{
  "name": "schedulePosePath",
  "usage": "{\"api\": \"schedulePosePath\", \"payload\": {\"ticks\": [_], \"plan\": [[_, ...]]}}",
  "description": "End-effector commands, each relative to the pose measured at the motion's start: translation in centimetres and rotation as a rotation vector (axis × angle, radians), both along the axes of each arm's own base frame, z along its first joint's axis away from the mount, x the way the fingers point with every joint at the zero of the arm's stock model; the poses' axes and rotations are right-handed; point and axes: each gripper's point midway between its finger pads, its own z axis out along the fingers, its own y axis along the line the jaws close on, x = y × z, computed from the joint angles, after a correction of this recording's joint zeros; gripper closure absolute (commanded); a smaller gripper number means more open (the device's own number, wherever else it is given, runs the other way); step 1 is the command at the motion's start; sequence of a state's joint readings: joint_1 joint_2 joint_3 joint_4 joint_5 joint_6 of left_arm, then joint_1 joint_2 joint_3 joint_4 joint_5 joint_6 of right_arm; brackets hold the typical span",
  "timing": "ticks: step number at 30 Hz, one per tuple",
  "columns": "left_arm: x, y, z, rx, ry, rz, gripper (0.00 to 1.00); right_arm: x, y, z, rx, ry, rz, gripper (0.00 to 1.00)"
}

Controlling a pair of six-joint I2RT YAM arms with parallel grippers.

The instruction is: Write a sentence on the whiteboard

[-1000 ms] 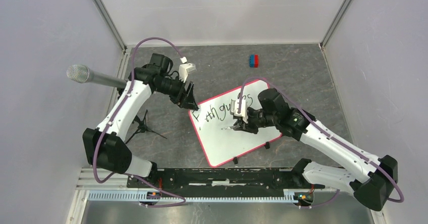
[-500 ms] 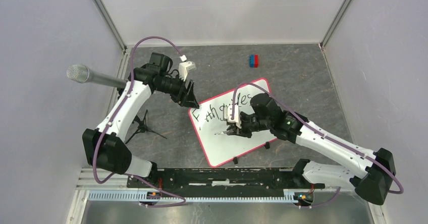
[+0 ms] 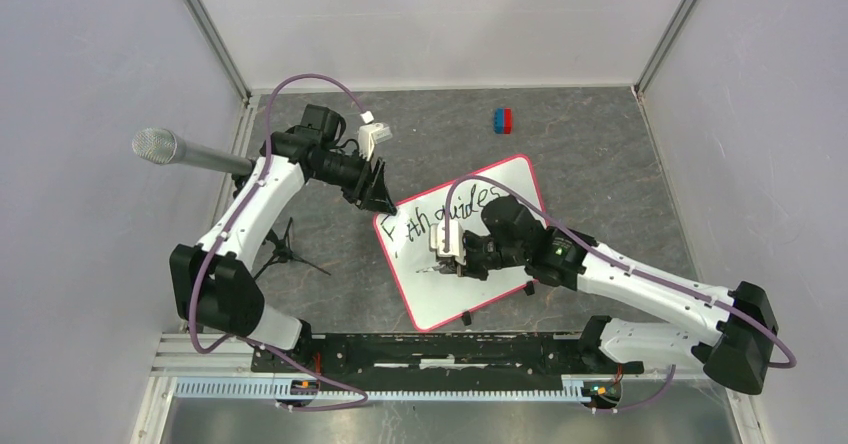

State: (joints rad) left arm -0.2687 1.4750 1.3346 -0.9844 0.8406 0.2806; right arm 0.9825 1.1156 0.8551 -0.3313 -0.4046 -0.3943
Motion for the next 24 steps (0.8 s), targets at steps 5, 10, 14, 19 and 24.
{"api": "schedulePosePath", "payload": {"ticks": [5,10,14,19,24], "plan": [[-0.6,-0.5,0.3,-0.04,0.015,-0.007,0.51,-0.4,-0.1,-0.1,0.018,-0.024,0.015,1.0],[-1.1,-0.7,-0.2,-0.037,0.027,-0.024,0.63,-1.1,0.0,0.0,0.028,-0.005,0.043,1.0],[-1.0,-0.7,-0.3,-0.035,0.033,-0.025,0.73,-0.9,-0.1,-0.6,0.02,-0.006,0.035,1.0],[-1.0,-0.7,-0.5,-0.028,0.034,-0.022,0.81,-0.9,-0.5,-1.1,0.011,-0.015,0.033,1.0],[-0.9,-0.7,-0.6,-0.025,0.033,-0.021,0.87,-1.3,-0.4,-0.9,0.018,-0.006,0.051,1.0]]}}
